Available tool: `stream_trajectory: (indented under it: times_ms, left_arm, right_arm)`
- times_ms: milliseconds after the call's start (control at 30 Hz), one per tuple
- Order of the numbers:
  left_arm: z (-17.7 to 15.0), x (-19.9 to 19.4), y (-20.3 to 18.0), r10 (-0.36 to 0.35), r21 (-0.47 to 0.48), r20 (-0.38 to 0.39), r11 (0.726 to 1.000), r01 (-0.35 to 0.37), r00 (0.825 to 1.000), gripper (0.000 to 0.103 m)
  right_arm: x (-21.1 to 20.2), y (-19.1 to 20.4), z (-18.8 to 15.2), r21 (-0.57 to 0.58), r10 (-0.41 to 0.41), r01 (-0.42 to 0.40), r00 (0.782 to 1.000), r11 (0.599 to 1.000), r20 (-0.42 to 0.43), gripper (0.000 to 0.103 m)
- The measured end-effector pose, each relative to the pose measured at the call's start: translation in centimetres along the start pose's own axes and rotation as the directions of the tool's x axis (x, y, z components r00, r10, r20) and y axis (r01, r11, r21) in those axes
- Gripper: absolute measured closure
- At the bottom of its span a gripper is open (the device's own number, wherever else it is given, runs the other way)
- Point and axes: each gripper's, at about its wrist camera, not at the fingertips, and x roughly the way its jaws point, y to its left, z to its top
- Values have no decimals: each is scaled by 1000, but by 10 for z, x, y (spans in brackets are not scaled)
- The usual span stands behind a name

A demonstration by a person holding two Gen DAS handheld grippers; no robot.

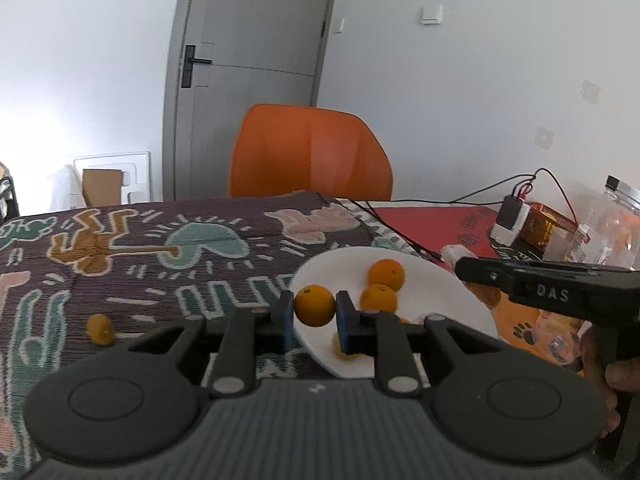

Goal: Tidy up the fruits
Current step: 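Lower the orange onto the plate and open the left gripper, then lower the pomelo segment onto the plate and open the right gripper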

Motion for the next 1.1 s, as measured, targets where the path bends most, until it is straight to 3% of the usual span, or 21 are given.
stream_trajectory:
  times_ms: [367,1100]
  left_arm:
    - [-4,16,-24,-44,21,-51,999,46,998,81]
    - [-2,-16,32,110,-11,-28,994,-110,994,53]
  right_arm:
    - [1,-18,1,19,-26,26,1000,999,7,84]
    - [39,-24,6,18,-94,94,996,995,8,82]
